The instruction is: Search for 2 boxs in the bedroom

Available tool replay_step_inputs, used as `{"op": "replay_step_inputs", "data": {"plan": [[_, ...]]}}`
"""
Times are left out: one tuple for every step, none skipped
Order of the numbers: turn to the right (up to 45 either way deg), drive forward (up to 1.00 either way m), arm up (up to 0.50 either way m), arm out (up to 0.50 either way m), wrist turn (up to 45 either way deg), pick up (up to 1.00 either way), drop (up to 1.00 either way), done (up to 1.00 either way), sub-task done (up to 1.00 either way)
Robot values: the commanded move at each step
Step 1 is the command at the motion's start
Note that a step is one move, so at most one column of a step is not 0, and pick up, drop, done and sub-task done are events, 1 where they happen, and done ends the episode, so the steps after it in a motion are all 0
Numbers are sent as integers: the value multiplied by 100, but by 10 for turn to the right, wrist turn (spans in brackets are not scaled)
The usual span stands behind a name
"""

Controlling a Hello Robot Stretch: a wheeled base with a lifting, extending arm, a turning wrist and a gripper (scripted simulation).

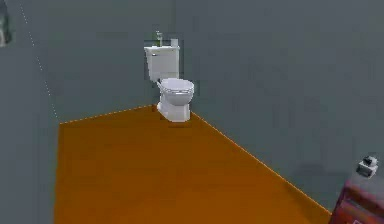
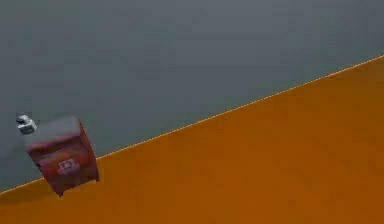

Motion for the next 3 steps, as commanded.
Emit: {"op": "replay_step_inputs", "data": {"plan": [[-450,0,0,0,0,0,0,0,0],[-450,0,0,0,0,0,0,0,0],[-450,0,0,0,0,0,0,0,0]]}}
